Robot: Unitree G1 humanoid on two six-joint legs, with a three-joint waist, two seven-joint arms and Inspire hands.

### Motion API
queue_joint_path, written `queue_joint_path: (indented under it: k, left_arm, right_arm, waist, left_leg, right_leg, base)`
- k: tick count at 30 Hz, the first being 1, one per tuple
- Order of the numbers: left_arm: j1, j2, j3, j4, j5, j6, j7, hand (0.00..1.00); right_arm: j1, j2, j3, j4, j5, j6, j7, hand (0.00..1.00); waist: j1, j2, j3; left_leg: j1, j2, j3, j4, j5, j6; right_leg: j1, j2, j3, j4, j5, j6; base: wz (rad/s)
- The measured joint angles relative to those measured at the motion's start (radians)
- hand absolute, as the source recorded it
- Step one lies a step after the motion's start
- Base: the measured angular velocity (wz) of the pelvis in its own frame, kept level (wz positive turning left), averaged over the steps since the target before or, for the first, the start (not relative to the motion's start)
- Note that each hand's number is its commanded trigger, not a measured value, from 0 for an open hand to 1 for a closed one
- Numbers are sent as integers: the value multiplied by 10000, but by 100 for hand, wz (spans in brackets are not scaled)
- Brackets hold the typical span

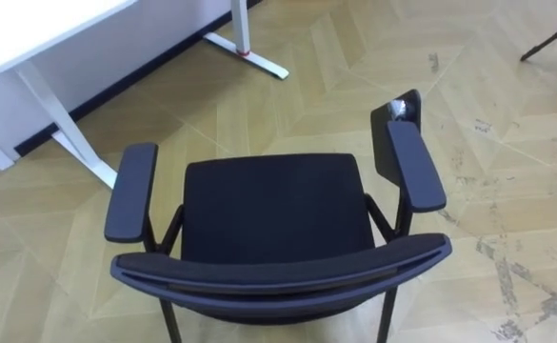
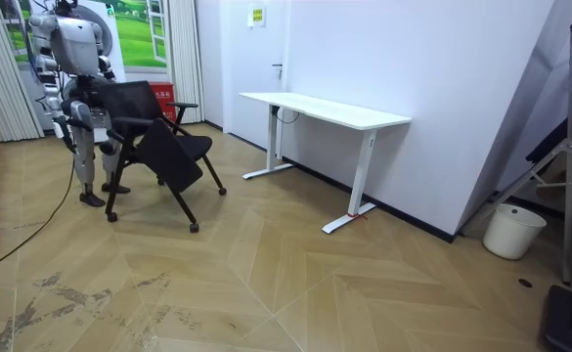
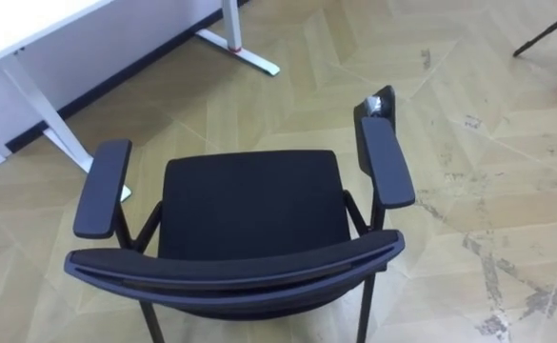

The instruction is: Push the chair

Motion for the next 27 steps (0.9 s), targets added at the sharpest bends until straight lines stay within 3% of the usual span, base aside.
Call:
queue_joint_path:
  k: [5,11,20,27]
  left_arm:
    - [-17,123,689,-341,-433,128,574,0]
    - [-276,708,1023,-887,-368,238,1200,0]
    - [-1411,1789,1219,-2227,-187,147,1840,0]
    - [-1614,1816,1187,-4290,2555,169,2247,0]
  right_arm:
    - [-2,-61,-419,35,-46,134,-57,0]
    - [-35,-459,-688,41,-436,158,-111,0]
    - [-83,-651,-838,-104,-471,129,-342,0]
    - [-54,-657,-833,-101,-646,46,-246,0]
  waist:
    - [47,101,-52]
    - [14,214,-4]
    - [0,368,-13]
    - [-21,618,-19]
  left_leg:
    - [8,3,1,25,-2,0]
    - [180,9,-43,-11,-3,-4]
    - [115,6,-94,21,-3,-2]
    - [-21,-13,-98,91,-11,12]
  right_leg:
    - [33,9,18,2,-1,1]
    - [264,16,-33,6,-1,2]
    - [195,21,-22,104,1,2]
    - [14,5,62,116,2,3]
  base:
    - [-1]
    - [3]
    - [0]
    - [1]
